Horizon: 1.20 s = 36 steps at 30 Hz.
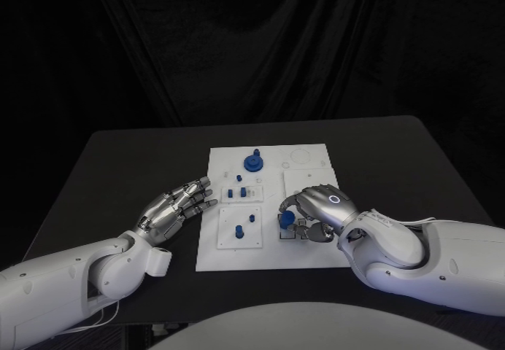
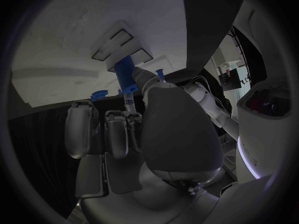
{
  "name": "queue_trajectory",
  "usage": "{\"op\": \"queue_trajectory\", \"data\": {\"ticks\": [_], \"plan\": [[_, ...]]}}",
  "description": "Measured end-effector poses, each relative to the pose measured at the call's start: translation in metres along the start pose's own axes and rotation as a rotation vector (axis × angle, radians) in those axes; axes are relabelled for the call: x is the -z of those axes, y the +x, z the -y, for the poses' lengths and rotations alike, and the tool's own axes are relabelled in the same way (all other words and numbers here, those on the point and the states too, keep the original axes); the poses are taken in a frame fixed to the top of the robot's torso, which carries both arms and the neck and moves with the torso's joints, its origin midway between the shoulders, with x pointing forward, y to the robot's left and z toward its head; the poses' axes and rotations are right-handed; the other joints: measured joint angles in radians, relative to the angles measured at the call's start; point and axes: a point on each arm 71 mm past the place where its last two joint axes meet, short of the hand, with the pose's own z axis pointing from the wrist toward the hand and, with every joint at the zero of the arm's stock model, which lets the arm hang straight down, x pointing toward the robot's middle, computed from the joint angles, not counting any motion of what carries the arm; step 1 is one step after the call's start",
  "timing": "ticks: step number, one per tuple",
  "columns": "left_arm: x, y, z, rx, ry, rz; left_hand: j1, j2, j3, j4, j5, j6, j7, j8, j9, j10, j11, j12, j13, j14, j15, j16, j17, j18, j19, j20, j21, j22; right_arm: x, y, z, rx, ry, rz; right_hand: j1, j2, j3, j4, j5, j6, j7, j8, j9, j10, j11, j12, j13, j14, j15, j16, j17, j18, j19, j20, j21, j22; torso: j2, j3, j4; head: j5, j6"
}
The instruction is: Assemble the parts on the task board
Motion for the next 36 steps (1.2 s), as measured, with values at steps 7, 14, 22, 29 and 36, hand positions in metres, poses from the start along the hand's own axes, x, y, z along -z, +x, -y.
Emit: {"op": "queue_trajectory", "data": {"ticks": [7,14,22,29,36], "plan": [[-0.001,0.001,0.0,0.001,-0.001,-0.002,0.0,0.0,0.003,0.003,0.0,0.004,0.004,0.0,0.0,0.0,0.0,0.004,0.0,0.0,0.0,0.0,0.0,0.0,0.0,0.0,0.0,0.0,0.001,0.0,-0.001,0.005,-0.005,-0.003,-0.032,0.003,-0.066,0.009,-0.025,-0.062,-0.032,0.179,0.0,0.0,-0.011,0.0,0.0,0.002,-0.013,0.0,0.0,0.0,0.0,-0.007,0.0,0.0,0.0,0.0,-0.0002,0.0,0.0],[0.0,0.0,-0.001,0.002,-0.002,-0.002,0.0,0.0,0.003,0.003,0.0,0.004,0.004,0.0,0.0,0.0,0.0,0.004,0.0,0.0,0.0,0.0,0.0,0.0,0.0,0.0,0.0,0.0,0.002,0.002,-0.002,0.014,-0.01,-0.012,-0.037,0.008,-0.105,0.035,-0.041,-0.096,-0.034,0.269,0.004,-0.004,-0.014,0.0,0.0,0.002,-0.013,0.0,0.0,0.0,0.004,-0.011,0.0,0.0,0.0,-0.0001,-0.0003,0.003,0.0],[0.0,0.0,0.0,0.002,-0.003,-0.002,0.0,0.0,0.003,0.003,0.0,0.004,0.004,0.0,0.0,0.0,0.0,0.004,0.0,0.0,0.0,0.0,0.0,0.0,0.0,0.0,0.0,0.0,0.008,0.01,-0.009,0.015,-0.027,-0.035,-0.028,0.0,-0.116,0.035,-0.004,-0.117,-0.041,0.269,0.341,-0.004,-0.022,0.0,0.0,0.002,-0.02,0.0,0.0,0.0,0.004,-0.018,-0.008,0.0,0.0,-0.0001,-0.0002,0.004,0.0],[-0.001,0.0,-0.001,0.002,-0.006,-0.004,0.0,0.0,0.003,0.003,0.0,0.004,0.004,0.0,0.0,0.003,0.003,0.004,0.001,0.0,0.0,0.0,0.0,0.0,0.0,0.0,0.0,0.0,0.01,0.014,-0.01,0.028,-0.032,-0.056,-0.039,-0.004,-0.186,0.084,-0.05,-0.21,-0.027,0.387,0.331,-0.004,-0.022,0.0,0.001,0.002,-0.02,-0.001,0.0,0.0,0.004,-0.018,-0.024,0.0,0.0,0.0,-0.0002,0.002,0.0],[-0.001,0.0,-0.001,0.003,-0.008,-0.004,0.0,0.0,0.003,0.003,0.0,0.004,0.004,0.0,0.001,0.003,0.003,0.004,0.001,0.0,0.0,0.0,0.0,0.0,0.0,0.0,0.0,0.0,0.014,0.018,-0.008,0.038,-0.025,-0.091,-0.096,0.018,-0.282,0.098,-0.102,-0.281,-0.017,0.32,0.258,-0.004,-0.022,0.0,0.001,0.002,-0.02,-0.005,0.0,0.016,-0.002,-0.012,-0.052,0.0,0.0,0.0,-0.0002,0.003,0.0]]}}
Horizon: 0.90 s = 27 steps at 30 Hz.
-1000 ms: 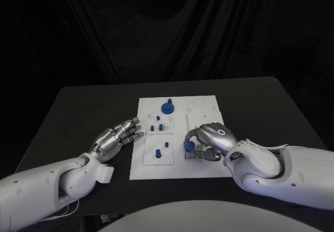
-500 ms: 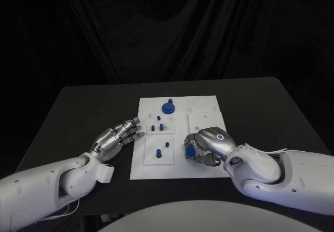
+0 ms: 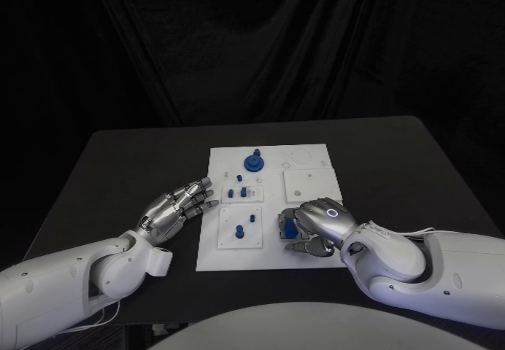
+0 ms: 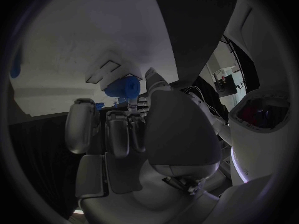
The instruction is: Assemble the parts on the task board
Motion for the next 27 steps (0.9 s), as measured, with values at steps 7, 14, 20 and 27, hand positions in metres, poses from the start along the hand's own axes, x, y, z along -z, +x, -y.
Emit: {"op": "queue_trajectory", "data": {"ticks": [7,14,20,27], "plan": [[0.0,0.0,0.0,0.0,-0.003,0.0,0.0,0.0,0.0,0.0,0.0,0.0,0.0,0.0,0.0,0.0,0.0,0.0,0.0,0.0,0.0,0.0,0.0,0.0,0.0,0.0,0.0,0.0,0.002,0.0,0.001,-0.003,0.003,-0.012,-0.02,-0.001,-0.038,0.003,-0.028,-0.047,0.004,-0.043,-0.058,0.0,0.0,0.0,0.0,0.0,0.0,0.0,0.0,0.0,-0.004,0.004,-0.01,0.0,0.0,0.0,0.0,0.003,0.0],[0.0,0.0,0.0,0.0,-0.005,0.0,0.0,0.0,0.0,0.0,0.0,0.0,0.0,0.0,0.0,0.0,0.0,0.0,0.0,0.0,0.0,0.0,0.0,0.0,0.0,0.0,0.0,0.0,0.005,-0.001,0.002,-0.022,0.006,-0.005,-0.029,0.008,-0.037,0.002,-0.012,-0.049,0.003,-0.051,-0.085,0.0,0.0,0.0,0.0,0.0,0.0,0.0,0.0,0.0,-0.004,0.003,-0.01,0.0,0.0,0.0,0.0,0.005,0.0],[0.0,0.0,-0.001,0.0,-0.008,0.0,0.0,0.0,0.0,0.0,0.0,0.0,0.0,0.0,0.0,0.0,0.0,0.004,0.0,0.0,0.0,0.0,0.0,0.0,0.0,0.0,0.0,0.0,0.009,-0.004,0.007,-0.065,0.014,0.025,-0.014,0.033,0.01,0.0,0.046,-0.029,-0.001,-0.073,-0.136,0.0,0.0,0.0,0.0,0.0,0.0,0.011,0.0,0.0,0.001,-0.001,0.015,0.0,0.0,0.0,0.0,0.006,0.0],[0.0,0.0,-0.001,0.0,-0.009,0.0,0.0,0.0,0.003,0.003,0.0,0.004,-0.004,0.0,0.0,0.004,0.003,0.004,0.0,0.0,0.0,0.0,0.0,0.0,0.0,0.0,0.0,0.001,0.016,-0.011,0.008,-0.146,0.003,0.093,0.013,0.038,0.074,0.0,0.046,0.016,-0.046,-0.218,-0.27,0.0,-0.03,0.0,0.0,0.0,-0.02,0.024,0.0,0.0,0.004,-0.022,0.061,0.0,0.0,0.0,0.0,0.007,0.0]]}}
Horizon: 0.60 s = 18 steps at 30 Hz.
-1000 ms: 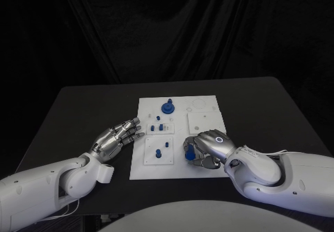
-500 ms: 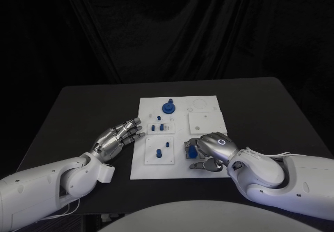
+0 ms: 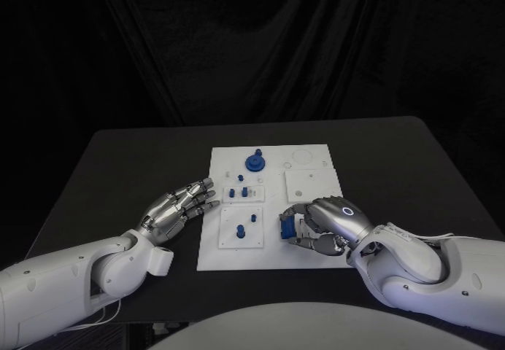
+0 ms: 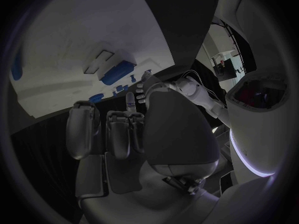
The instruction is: Assemble the parts on the task board
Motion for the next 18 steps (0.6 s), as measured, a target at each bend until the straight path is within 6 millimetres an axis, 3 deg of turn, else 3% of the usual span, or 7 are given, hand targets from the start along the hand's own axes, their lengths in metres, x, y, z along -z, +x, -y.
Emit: {"op": "queue_trajectory", "data": {"ticks": [3,6,9,13,18], "plan": [[0.0,-0.0001,0.0,0.0,0.0,0.0,0.0,0.0,0.0,0.0,0.0,0.0,0.0,0.0,0.0,0.0,0.0,0.003,0.0,0.0,0.0,0.0,0.0,0.0,0.0,0.0,0.0,0.0,0.0015,-0.0027,-0.0003,-0.027,-0.009,0.025,0.0,0.0,0.01,-0.002,0.0,0.028,-0.005,-0.036,-0.031,0.002,-0.004,0.0,0.0,0.0,-0.005,0.0,0.0,0.0,-0.001,-0.007,0.0,0.0,0.0,0.0,-0.0001,0.0,0.0],[0.0,0.0,-0.0001,0.0,-0.001,0.0,0.0,0.0,0.0,0.0,0.0,0.0,0.0,0.0,0.0,0.0,0.0,0.003,0.0,0.0,0.0,0.0,0.0,0.0,0.0,0.0,0.0,0.0,0.0027,-0.0043,0.0013,-0.045,-0.007,0.042,0.0,0.0,0.016,0.0,0.0,0.041,-0.001,-0.043,-0.041,0.002,-0.004,0.0,0.0,0.0,-0.005,0.0,0.0,0.0,-0.001,-0.007,0.0,0.0,0.0,0.0,-0.0001,0.002,0.0],[0.0,-0.0001,-0.0001,0.0,-0.001,0.0,0.0,0.0,0.0,0.0,0.0,0.002,0.002,0.002,0.0,0.0,0.0,0.003,0.0,0.0,0.0,0.0,0.0,0.0,0.0,0.0,0.0,0.0,0.0031,-0.0049,0.0027,-0.057,-0.004,0.048,0.016,0.004,0.035,-0.004,0.018,0.091,0.013,-0.061,-0.059,0.002,-0.003,0.0,0.0,0.0,-0.005,0.0,0.0,0.0,-0.001,-0.007,0.0,0.0,0.0,0.0,-0.0001,0.003,0.0],[0.0002,-0.0002,0.0,0.0,-0.001,0.0,0.0,0.0,0.0,0.0,0.0,0.004,0.004,0.004,0.001,0.0,0.0,0.003,0.001,0.0,0.0,0.0,0.001,0.0,0.0,0.0,0.0,0.0,0.0029,-0.0045,0.0058,-0.064,0.009,0.047,0.042,-0.005,0.077,-0.005,0.015,0.176,0.037,-0.064,-0.067,0.001,0.021,0.0,0.0,0.001,0.009,0.0,0.0,0.0,0.001,0.0,0.0,0.0,0.0,0.0,-0.0001,0.004,0.0],[0.0003,-0.0001,0.0,0.0,-0.001,0.0,0.0,0.0,0.0,0.0,0.0,0.004,0.004,0.004,0.001,0.0,0.0,0.003,0.001,0.0,0.0,0.0,0.001,0.0,0.0,0.0,0.0,0.0,0.0026,-0.0035,0.009,-0.066,0.025,0.038,0.049,-0.001,0.096,-0.008,0.022,0.225,0.049,-0.066,-0.068,0.0,0.024,0.0,0.0,0.003,0.013,0.0,0.0,0.0,-0.001,0.004,0.0,0.0,0.0,0.0,-0.0001,0.005,0.0]]}}
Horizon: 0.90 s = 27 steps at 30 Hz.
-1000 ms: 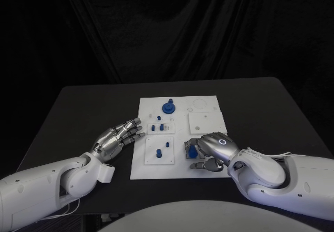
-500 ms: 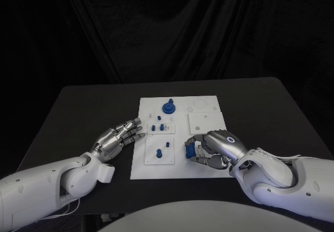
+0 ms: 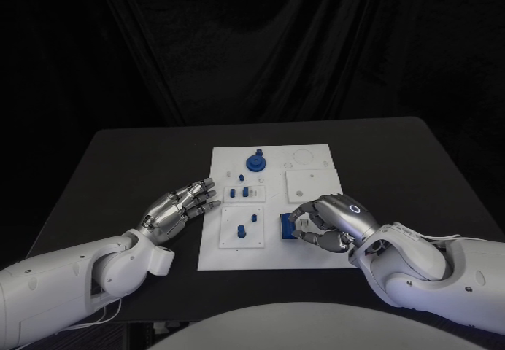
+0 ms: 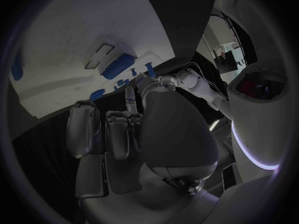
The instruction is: Assemble the parts on the task board
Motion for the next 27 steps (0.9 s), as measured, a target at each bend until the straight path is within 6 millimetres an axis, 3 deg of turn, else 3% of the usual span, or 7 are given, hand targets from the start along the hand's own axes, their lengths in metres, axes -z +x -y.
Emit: {"op": "queue_trajectory", "data": {"ticks": [1,5,6,10,13,17,27], "plan": [[0.0,0.0,0.0,0.0,0.0,0.0,0.0,0.0,0.0,0.0,0.0,0.0,0.0,0.0,0.0,0.0,0.0,0.0,0.0,0.0,0.0,0.0,0.0,0.0,0.0,0.0,0.0,0.0,0.0,0.0,0.001,0.0,0.003,-0.002,0.007,-0.004,0.003,-0.003,0.001,0.014,0.002,0.0,0.001,0.0,0.007,0.0,0.0,-0.003,0.004,0.0,0.0,0.0,0.002,0.005,0.0,0.0,0.0,0.0,0.0,0.0,0.0],[0.0,0.0,0.0,0.0,0.0,0.0,0.0,0.0,0.0,0.0,0.0,0.0,0.0,0.0,0.0,0.0,0.0,0.0,0.0,0.0,0.0,0.0,0.0,0.0,0.0,0.0,0.0,0.0,-0.001,0.002,0.003,0.002,0.016,-0.013,0.018,-0.009,0.01,-0.004,0.0,0.038,0.002,0.0,0.005,0.002,0.009,0.0,0.0,-0.005,0.006,0.0,0.0,0.0,0.002,0.009,0.0,0.0,0.0,0.0,0.0001,0.0,0.0],[0.0,0.0,0.0,0.0,0.0,0.0,0.0,0.0,0.0,0.0,0.0,0.0,0.0,0.0,0.0,0.0,0.0,0.0,0.0,0.0,0.0,0.0,0.0,0.0,0.0,0.0,0.0,0.0,-0.001,0.002,0.003,0.003,0.019,-0.015,0.025,-0.011,0.012,-0.006,-0.009,0.045,0.003,0.0,0.008,0.002,0.009,0.0,0.0,-0.002,0.009,0.0,0.0,0.0,0.002,0.009,0.0,0.0,0.0,0.0,0.0001,0.0,0.0],[0.0,0.0,0.0,0.0,0.0,0.0,0.0,0.0,0.0,0.0,0.0,0.0,0.0,0.0,0.0,-0.002,0.002,0.0,0.0,0.0,0.0,0.004,0.0,0.0,0.0,0.0,0.0,0.001,-0.002,0.003,0.004,0.005,0.03,-0.022,0.064,0.022,0.032,-0.026,-0.068,0.088,-0.002,0.024,0.035,0.003,0.016,0.0,0.0,-0.005,0.013,0.0,0.0,0.0,0.0,0.015,0.011,0.0,0.0,0.0,0.0002,0.0,0.0],[0.0,0.0,0.0,0.0,0.0,0.0,0.0,0.0,0.0,0.0,0.0,0.0,0.0,0.0,0.0,-0.004,0.004,0.0,0.0,0.0,0.0,0.004,0.0,0.0,0.0,0.0,0.0,0.002,-0.003,0.004,0.006,0.008,0.039,-0.026,0.079,0.024,0.04,-0.035,-0.113,0.093,-0.003,0.036,0.049,0.003,0.016,0.0,0.0,-0.005,0.013,0.0,0.0,0.0,0.002,0.016,0.012,0.0,0.0,0.0,0.0002,0.0,0.0],[0.0,0.0,0.0,0.0,0.0,0.0,0.0,0.0,0.0,0.0,0.0,0.0,0.0,0.0,0.0,-0.004,0.004,0.0,0.0,0.0,0.0,0.004,0.0,0.0,0.0,0.0,0.0,0.002,-0.005,0.006,0.006,0.01,0.049,-0.035,0.079,0.024,0.043,-0.032,-0.116,0.106,-0.009,0.056,0.065,0.003,0.016,0.0,0.0,-0.005,0.013,0.0,0.0,0.0,0.002,0.016,0.012,0.001,0.0,0.0,0.0002,0.0,0.0],[0.0,0.0,0.0,0.001,0.0,-0.001,0.0,0.0,0.0,0.0,0.0,0.0,0.0,0.0,0.0,-0.004,0.004,0.0,0.0,0.0,0.0,0.004,0.0,0.0,0.0,0.0,0.0,0.001,-0.01,0.011,0.005,0.017,0.056,-0.059,0.079,0.024,0.05,-0.025,-0.116,0.107,-0.01,0.062,0.074,0.003,0.016,0.0,0.0,-0.005,0.013,0.0,0.0,0.0,0.002,0.016,0.012,0.001,0.0,0.0,0.0002,-0.002,0.0]]}}
